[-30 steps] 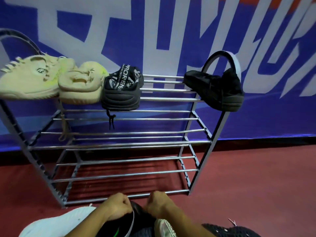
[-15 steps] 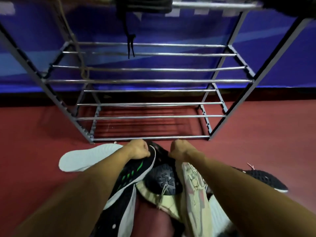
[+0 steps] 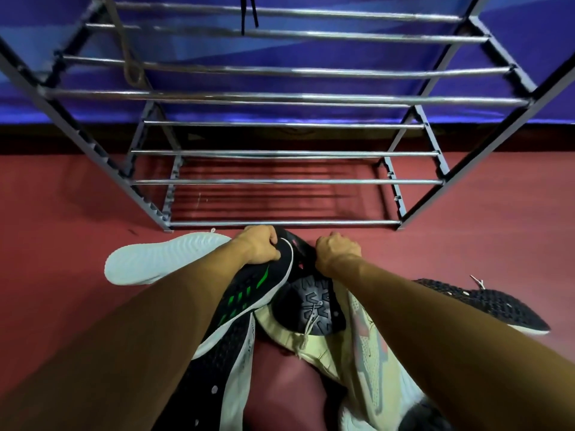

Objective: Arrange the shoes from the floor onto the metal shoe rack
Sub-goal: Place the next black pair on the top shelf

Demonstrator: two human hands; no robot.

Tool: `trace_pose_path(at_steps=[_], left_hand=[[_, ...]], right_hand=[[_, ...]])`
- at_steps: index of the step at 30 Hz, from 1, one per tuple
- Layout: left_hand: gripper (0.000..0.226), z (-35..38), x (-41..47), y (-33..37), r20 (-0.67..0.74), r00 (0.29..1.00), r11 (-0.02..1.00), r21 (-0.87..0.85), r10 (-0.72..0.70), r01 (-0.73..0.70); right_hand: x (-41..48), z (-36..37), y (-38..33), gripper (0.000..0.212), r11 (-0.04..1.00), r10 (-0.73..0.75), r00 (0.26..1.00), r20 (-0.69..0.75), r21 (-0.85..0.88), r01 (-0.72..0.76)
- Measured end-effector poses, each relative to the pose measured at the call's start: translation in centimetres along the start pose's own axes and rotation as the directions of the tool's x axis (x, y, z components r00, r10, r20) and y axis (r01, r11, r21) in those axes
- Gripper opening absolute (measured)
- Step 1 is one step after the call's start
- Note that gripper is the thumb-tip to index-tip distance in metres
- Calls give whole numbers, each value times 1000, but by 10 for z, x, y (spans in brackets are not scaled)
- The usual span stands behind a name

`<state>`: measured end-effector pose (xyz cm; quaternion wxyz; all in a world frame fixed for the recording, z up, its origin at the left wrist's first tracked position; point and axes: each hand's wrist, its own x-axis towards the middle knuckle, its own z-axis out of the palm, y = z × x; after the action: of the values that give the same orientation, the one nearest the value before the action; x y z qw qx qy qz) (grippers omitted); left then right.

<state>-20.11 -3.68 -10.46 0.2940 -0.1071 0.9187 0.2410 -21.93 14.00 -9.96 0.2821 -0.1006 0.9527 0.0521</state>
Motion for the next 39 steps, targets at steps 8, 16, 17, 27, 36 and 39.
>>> trace_pose_path(at_steps=[8,16,17,27,36,39], left_hand=[[30,-5,-13,2,-1,1000,1000,5,17,-17],[16,-8,-40,10,-62,998,1000,3,26,-26],[17,-8,-45,11,-69,997,1000,10,29,-28],[20,-4,-75,8,-101,995,999,54,14,-9],[25,-11,-79,-4,-57,998,997,72,-5,9],[25,-15,-91,-16,-49,999,996,89,-12,16]], right_hand=[[-10,-14,14,32,994,-83,997,1,74,83],[-45,-26,27,18,976,-164,985,-56,137,171],[-50,-28,28,16,974,-172,983,-69,138,180],[-81,-25,33,9,969,-164,973,-165,156,190],[-78,-23,-6,29,951,-220,962,-161,183,248],[-79,-27,-29,28,920,-308,942,-135,210,331]])
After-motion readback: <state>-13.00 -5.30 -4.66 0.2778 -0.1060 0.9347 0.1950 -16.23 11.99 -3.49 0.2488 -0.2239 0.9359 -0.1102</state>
